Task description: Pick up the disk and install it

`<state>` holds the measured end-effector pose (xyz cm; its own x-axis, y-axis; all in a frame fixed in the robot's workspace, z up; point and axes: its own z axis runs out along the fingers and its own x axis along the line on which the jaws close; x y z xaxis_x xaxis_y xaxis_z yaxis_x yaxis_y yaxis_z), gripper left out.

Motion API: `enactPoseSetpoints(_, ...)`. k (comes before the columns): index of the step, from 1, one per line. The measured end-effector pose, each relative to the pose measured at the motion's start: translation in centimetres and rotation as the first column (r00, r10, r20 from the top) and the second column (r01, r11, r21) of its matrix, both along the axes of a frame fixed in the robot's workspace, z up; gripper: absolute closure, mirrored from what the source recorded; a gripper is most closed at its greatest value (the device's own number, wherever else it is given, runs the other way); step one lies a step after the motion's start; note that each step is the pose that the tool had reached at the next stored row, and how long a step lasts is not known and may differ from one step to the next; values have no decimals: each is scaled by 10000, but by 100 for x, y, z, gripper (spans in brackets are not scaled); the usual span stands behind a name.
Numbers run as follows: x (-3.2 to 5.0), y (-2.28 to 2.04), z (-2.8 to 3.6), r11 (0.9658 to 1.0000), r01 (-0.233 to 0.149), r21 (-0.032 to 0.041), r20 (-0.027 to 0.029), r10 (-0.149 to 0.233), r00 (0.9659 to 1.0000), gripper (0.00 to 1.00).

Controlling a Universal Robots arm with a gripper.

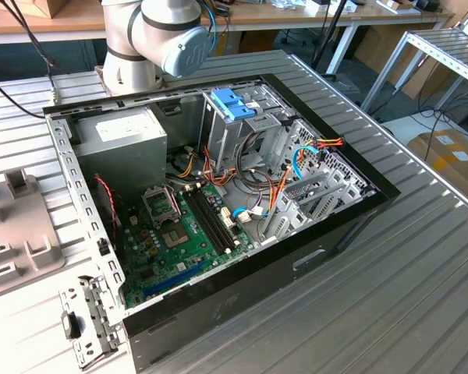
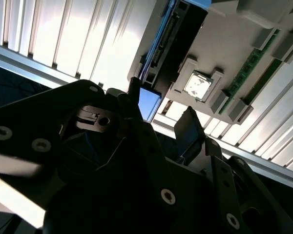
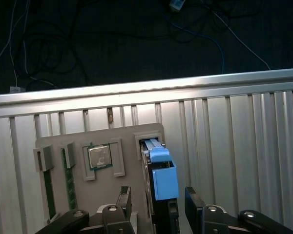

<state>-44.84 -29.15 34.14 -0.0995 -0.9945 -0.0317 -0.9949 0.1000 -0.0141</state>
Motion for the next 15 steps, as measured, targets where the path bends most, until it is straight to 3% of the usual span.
enactPoseSetpoints(15,-41,13,-16,10000,0,1,1,0,10000,44)
